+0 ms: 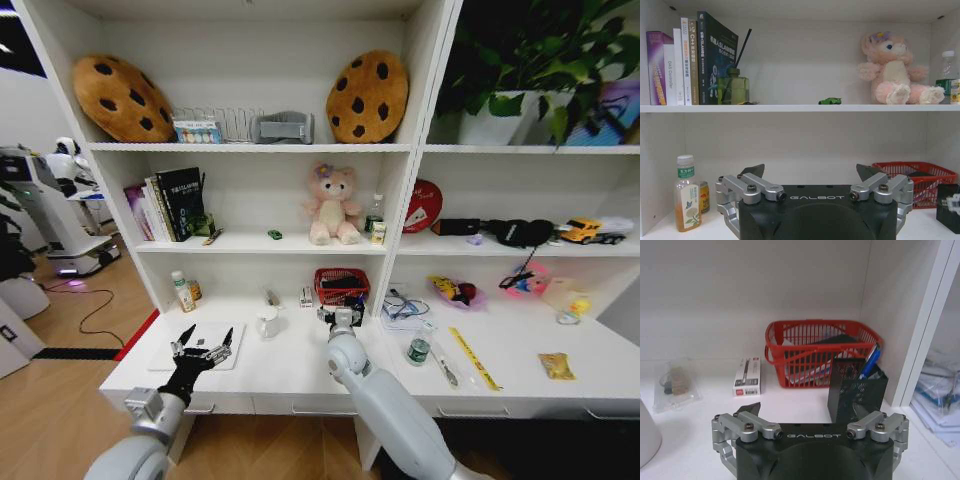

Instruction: Organize the objects on the table.

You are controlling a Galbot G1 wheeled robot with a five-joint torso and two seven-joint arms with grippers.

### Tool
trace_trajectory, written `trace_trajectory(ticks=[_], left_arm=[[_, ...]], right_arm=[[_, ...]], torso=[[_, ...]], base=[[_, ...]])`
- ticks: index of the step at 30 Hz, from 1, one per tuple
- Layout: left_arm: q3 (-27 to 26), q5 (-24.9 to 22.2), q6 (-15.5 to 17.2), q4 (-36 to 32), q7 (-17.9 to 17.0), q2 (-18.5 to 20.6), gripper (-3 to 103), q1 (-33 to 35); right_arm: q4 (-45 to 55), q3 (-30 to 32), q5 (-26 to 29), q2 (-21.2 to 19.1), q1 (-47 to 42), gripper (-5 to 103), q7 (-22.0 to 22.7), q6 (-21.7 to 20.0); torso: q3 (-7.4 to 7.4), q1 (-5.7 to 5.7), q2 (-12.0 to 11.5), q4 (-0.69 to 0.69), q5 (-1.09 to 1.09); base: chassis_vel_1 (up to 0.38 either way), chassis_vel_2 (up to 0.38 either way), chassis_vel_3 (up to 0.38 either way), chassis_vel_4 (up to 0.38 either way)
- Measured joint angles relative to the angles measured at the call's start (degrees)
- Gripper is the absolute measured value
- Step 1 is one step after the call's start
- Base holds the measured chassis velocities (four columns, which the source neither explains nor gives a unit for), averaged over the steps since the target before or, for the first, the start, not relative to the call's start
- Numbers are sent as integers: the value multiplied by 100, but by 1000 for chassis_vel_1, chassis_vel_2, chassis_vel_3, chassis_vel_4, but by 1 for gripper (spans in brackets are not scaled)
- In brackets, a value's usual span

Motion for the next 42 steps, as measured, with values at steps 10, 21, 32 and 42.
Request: trace_trajectory(ticks=[10, 21, 32, 42], left_arm=[[0, 0, 0, 0, 0, 0, 100, 0], [0, 0, 0, 0, 0, 0, 100, 0], [0, 0, 0, 0, 0, 0, 100, 0], [0, 0, 0, 0, 0, 0, 100, 0]], right_arm=[[-310, 153, -369, 144, -544, 96, -264, 121], [-769, 176, -486, 202, -467, 75, -713, 276], [-912, 12, -448, 327, -405, 63, -743, 294], [-925, 8, -442, 334, -409, 59, -741, 297]], torso=[[0, 0, 0, 0, 0], [0, 0, -1, 0, 0], [0, 0, -1, 0, 0], [0, 0, -1, 0, 0]], base=[[0, 0, 0, 0], [0, 0, 0, 0], [0, 0, 0, 0], [0, 0, 0, 0]])
